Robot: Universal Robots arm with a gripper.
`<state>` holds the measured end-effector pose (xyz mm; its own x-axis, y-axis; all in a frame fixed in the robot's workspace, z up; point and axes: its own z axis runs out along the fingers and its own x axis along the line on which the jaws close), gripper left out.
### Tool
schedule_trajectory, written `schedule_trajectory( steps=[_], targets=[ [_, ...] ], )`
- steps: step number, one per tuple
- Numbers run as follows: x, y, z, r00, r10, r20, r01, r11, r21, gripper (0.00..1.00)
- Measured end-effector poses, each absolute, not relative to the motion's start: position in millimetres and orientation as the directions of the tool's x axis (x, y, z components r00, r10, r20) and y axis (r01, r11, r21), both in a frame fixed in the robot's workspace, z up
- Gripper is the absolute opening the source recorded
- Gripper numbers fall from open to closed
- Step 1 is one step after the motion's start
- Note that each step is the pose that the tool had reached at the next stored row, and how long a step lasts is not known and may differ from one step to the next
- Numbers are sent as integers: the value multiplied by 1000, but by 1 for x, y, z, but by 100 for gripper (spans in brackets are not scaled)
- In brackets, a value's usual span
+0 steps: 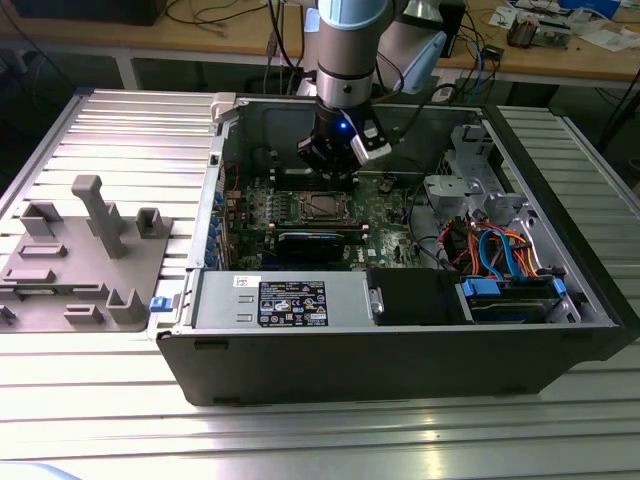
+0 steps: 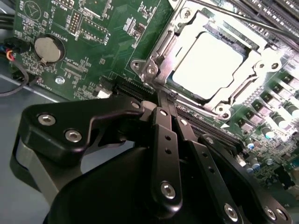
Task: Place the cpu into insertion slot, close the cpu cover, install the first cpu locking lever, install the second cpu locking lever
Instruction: 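Install the first cpu locking lever, then install the second cpu locking lever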
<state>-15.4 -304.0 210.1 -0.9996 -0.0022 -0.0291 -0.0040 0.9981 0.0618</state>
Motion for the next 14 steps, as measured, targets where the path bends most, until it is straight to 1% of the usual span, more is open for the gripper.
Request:
schedule_trajectory(
  steps=[14],
  targets=[
    [-15, -310, 210, -1000, -2, -29, -4, 998, 62, 11]
  ],
)
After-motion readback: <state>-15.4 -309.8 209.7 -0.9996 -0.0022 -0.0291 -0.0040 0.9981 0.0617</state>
